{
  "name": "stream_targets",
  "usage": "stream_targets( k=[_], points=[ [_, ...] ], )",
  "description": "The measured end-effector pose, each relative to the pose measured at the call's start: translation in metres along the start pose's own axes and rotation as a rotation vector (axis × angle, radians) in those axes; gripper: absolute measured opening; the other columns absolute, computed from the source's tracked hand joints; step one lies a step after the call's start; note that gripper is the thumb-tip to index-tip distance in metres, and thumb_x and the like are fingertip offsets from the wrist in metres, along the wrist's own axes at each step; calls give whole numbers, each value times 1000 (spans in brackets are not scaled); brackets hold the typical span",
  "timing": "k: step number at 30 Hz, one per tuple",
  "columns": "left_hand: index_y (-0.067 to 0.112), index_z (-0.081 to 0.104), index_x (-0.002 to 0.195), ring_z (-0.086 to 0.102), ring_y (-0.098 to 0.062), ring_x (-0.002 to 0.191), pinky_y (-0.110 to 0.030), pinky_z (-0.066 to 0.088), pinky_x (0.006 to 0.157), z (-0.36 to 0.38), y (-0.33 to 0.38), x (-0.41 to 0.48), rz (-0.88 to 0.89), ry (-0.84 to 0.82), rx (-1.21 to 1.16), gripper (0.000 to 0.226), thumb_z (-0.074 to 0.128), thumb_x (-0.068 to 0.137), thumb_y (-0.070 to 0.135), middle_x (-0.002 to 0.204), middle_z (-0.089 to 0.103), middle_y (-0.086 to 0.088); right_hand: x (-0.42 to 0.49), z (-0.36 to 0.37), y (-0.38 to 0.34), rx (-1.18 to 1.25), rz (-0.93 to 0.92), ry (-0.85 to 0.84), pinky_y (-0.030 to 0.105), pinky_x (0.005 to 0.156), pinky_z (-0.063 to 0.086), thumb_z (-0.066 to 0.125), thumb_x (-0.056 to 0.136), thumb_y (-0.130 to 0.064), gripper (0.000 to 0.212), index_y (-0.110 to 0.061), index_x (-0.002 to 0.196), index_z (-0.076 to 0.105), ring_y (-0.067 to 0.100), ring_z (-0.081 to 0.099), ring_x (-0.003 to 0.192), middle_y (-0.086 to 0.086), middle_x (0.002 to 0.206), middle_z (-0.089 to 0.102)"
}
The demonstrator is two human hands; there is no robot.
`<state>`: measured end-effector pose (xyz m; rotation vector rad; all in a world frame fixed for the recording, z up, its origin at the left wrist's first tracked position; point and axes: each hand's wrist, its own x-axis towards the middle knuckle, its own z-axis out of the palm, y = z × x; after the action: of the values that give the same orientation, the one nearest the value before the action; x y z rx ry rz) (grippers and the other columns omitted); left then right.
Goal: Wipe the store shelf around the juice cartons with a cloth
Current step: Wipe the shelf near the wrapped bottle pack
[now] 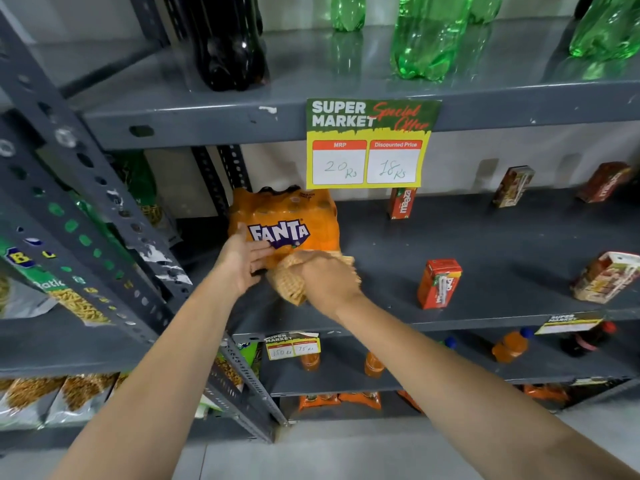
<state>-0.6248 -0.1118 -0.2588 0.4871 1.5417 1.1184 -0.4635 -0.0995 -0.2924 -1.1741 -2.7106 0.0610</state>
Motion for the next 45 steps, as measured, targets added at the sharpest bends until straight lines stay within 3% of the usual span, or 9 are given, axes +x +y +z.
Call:
stream_targets(
  k=[5,13,21,26,29,34,37,42,45],
  points=[
    [4,46,136,43,-31,133,-45,19,115,-1,1,1,120,156,66,74,18,96,60,135,54,-19,26,38,-38,-102,-163,-216,40,80,57,58,82,1,31,-3,113,65,32,63,105,15,116,66],
    [8,42,141,40,-26,136,-44,15,116,7,1,-5,141,140,144,76,13,95,61,141,51,-13,-4,5,48,-24,210,-397,41,96,49,44,94,-7,35,-9,124,60,33,60,114,14,130,60],
    [10,52,130,38,-26,137,-51,15,114,-7,-12,6,59,113,-19,54,20,100,43,143,49,-10,39,-2,8,59,154,-169,33,73,49,52,93,-24,23,-17,108,68,29,66,93,7,101,66],
    [10,52,132,35,-26,138,-46,20,111,-13,-15,14,81,94,13,58,18,100,45,140,52,-10,33,33,-39,-50,99,-210,40,82,53,52,91,-6,28,-4,117,62,32,65,104,13,117,67],
    [13,52,133,30,-25,141,-51,8,118,-17,-16,19,80,81,39,61,16,99,49,142,51,-7,20,35,-9,-96,172,-237,39,84,53,43,94,-1,30,-1,119,59,32,65,106,16,119,66],
    [16,45,139,32,-26,140,-49,12,116,-8,-34,17,142,103,84,55,21,100,47,145,48,-5,-8,16,56,-38,343,-310,40,89,53,46,94,-12,31,-13,119,65,32,64,110,12,122,66],
    [18,39,141,38,-28,136,-45,27,111,9,-57,16,214,146,314,49,31,101,43,147,44,-8,6,-6,75,185,512,-243,36,78,52,52,91,-33,29,-19,108,71,32,66,99,9,111,69],
    [21,35,144,18,-31,145,-50,22,115,11,-84,24,321,-4,1277,49,34,99,41,158,23,-5,24,-16,96,168,678,-156,35,82,51,50,91,-10,34,-19,119,67,32,63,107,10,121,66],
    [24,28,147,9,-30,147,-54,19,116,10,-88,30,333,-20,1436,53,36,98,42,161,13,-2,7,10,89,60,650,-248,41,87,52,48,89,-4,36,-9,121,63,34,62,111,15,124,63]
  ],
)
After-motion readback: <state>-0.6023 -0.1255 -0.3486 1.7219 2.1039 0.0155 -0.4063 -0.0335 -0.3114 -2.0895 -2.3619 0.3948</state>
